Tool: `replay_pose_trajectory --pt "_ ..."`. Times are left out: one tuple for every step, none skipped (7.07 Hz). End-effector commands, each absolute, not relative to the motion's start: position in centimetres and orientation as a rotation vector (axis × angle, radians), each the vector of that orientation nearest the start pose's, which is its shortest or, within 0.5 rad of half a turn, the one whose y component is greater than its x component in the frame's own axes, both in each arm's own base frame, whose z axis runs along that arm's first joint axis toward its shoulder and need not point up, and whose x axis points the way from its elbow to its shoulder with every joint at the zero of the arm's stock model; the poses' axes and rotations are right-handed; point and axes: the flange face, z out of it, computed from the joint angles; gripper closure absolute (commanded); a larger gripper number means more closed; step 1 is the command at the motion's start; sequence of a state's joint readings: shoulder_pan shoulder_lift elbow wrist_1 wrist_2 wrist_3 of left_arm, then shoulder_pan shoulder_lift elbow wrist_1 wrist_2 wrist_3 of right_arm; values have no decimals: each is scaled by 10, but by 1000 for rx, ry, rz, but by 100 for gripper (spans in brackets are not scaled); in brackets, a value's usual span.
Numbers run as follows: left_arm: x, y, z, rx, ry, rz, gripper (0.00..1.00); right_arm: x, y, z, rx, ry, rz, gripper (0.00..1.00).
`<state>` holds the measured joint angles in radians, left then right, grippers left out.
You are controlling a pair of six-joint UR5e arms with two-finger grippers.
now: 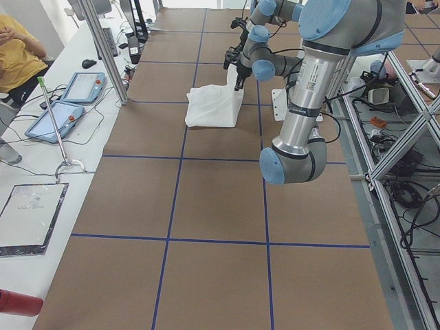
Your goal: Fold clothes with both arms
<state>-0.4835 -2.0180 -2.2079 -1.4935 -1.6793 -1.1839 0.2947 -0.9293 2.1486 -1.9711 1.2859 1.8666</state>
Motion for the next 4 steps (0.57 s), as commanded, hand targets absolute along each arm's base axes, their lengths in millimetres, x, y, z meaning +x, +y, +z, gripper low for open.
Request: replay_pose_trajectory --pt "391 -425 176 400 872 -71 100 -496 -382 140 305 -808 706 100" --pt "406 -458 188 408 854 -97 100 -508 -409 149 329 -790 704 100" --pt "425 -495 202 427 843 -104 100 -522 -432 155 336 -766 706 100" --pt "446 -529 221 446 830 -103 100 -544 -448 155 336 -753 712 100"
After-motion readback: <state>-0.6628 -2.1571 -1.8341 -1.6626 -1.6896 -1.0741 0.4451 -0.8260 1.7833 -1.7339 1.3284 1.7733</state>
